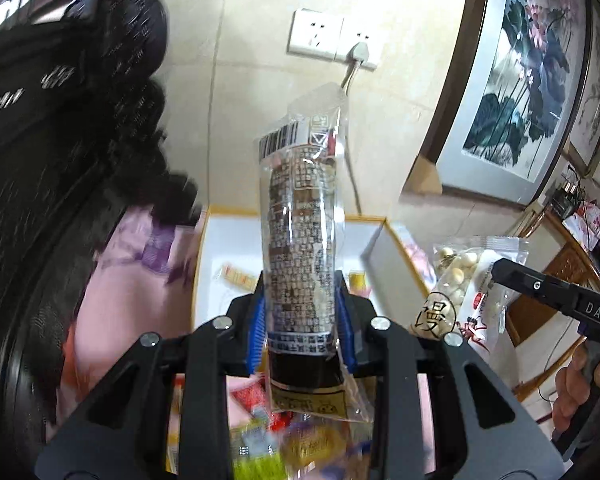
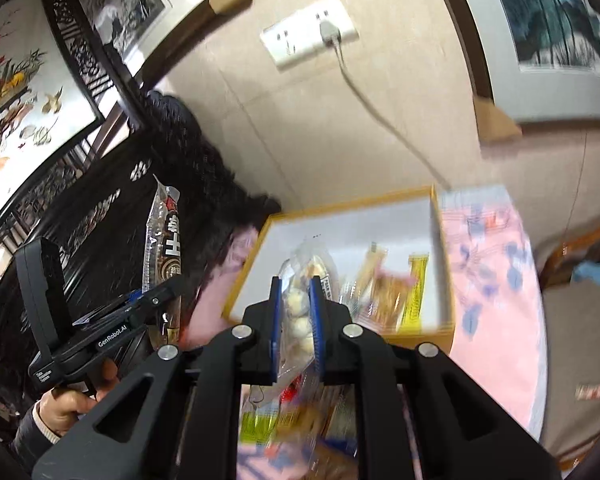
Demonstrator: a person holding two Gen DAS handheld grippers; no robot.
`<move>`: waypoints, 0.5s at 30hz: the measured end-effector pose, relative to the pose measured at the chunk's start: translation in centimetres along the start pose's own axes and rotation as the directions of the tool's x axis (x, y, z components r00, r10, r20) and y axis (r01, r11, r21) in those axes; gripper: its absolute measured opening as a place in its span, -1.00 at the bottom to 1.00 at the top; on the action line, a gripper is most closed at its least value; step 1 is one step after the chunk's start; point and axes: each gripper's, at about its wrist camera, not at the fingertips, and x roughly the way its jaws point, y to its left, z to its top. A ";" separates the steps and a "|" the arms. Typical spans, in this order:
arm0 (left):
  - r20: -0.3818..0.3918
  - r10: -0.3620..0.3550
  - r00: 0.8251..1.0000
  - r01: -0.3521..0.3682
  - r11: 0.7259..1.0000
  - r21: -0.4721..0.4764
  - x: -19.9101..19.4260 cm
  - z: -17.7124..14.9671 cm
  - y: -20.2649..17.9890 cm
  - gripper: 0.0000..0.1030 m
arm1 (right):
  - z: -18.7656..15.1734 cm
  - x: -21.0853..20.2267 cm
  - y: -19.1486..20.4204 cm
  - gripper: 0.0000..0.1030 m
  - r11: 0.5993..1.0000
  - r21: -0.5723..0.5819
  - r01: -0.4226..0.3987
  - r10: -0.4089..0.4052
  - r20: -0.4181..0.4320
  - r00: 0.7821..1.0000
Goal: Organize snacks
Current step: 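Lift both snacks into the yellow box and open both grippers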
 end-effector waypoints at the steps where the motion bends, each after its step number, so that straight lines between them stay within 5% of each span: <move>1: 0.008 0.004 1.000 -0.004 1.000 0.009 0.6 0.8 -0.2 -0.41 | 0.8 0.4 -0.1 -0.74 1.000 -0.007 0.006 -0.006 0.010 1.000; 10: 0.003 0.042 0.999 -0.042 0.998 0.041 5.9 5.4 -0.9 -0.39 | 5.4 4.1 -0.3 -0.74 0.997 -0.062 0.045 -0.042 0.036 0.998; 11: 0.002 0.055 0.998 -0.055 0.998 0.042 6.3 5.6 -0.9 -0.26 | 5.8 4.8 -0.4 -0.74 0.997 -0.066 0.044 -0.042 0.034 0.999; 12: 0.002 0.073 0.997 -0.073 0.997 0.039 6.7 5.7 -0.8 0.23 | 6.0 5.3 -0.5 -0.70 0.997 -0.068 0.042 -0.040 0.030 0.999; 13: 0.013 0.107 0.994 -0.107 0.994 0.036 6.9 5.8 -0.8 0.61 | 6.2 5.8 -0.6 -0.59 0.997 -0.066 0.046 -0.044 0.027 0.999; 14: 0.040 0.167 0.985 -0.169 0.985 0.030 6.9 5.8 -0.9 0.96 | 6.3 6.2 -0.7 0.03 0.996 -0.060 0.064 -0.063 0.028 0.998; 15: 0.078 0.218 0.973 -0.220 0.975 0.027 6.6 5.8 -1.1 0.96 | 6.3 6.1 -0.7 0.57 0.994 -0.041 0.103 -0.101 0.053 0.994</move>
